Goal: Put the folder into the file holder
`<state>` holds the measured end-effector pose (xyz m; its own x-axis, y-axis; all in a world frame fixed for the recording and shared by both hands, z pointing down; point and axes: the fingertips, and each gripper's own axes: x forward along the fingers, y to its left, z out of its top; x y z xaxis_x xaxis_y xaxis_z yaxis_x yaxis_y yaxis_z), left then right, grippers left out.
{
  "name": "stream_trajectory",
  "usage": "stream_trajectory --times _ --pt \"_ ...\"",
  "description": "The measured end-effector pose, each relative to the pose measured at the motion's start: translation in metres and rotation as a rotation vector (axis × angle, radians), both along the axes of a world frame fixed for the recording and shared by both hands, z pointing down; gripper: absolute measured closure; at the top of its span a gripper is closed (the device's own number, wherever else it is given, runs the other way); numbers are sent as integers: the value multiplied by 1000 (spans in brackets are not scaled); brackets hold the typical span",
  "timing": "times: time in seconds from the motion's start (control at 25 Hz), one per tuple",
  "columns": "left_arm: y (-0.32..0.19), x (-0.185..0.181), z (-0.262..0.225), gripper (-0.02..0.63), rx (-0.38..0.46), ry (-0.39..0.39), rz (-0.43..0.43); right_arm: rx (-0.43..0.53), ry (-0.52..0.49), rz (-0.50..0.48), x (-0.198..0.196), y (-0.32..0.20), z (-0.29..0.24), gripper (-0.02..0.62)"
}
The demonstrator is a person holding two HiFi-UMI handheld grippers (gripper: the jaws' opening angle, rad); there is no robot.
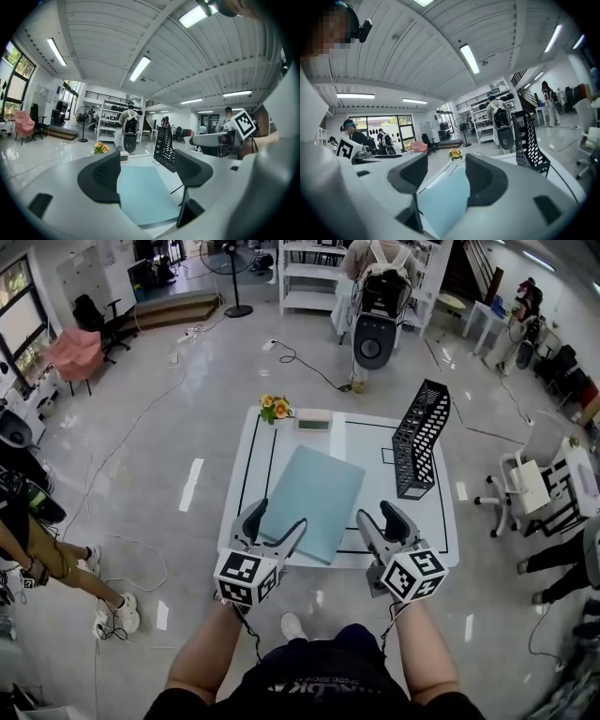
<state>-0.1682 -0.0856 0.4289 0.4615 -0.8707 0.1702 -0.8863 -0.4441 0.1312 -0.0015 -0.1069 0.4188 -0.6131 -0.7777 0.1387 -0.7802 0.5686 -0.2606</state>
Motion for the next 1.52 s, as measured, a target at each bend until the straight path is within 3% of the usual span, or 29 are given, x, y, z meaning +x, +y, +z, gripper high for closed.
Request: stream_trajectory --times 0.48,1.04,1.52 --pt "-44 -11 34 254 -78 -20 37 -94 -18 44 -5 -42 41 359" --pt "-120 -8 97 247 -242 -65 23 -288 -57 58 8 -115 113 359" --pt "-195 -12 168 242 -411 -101 25 -511 -86 96 17 -177 194 278"
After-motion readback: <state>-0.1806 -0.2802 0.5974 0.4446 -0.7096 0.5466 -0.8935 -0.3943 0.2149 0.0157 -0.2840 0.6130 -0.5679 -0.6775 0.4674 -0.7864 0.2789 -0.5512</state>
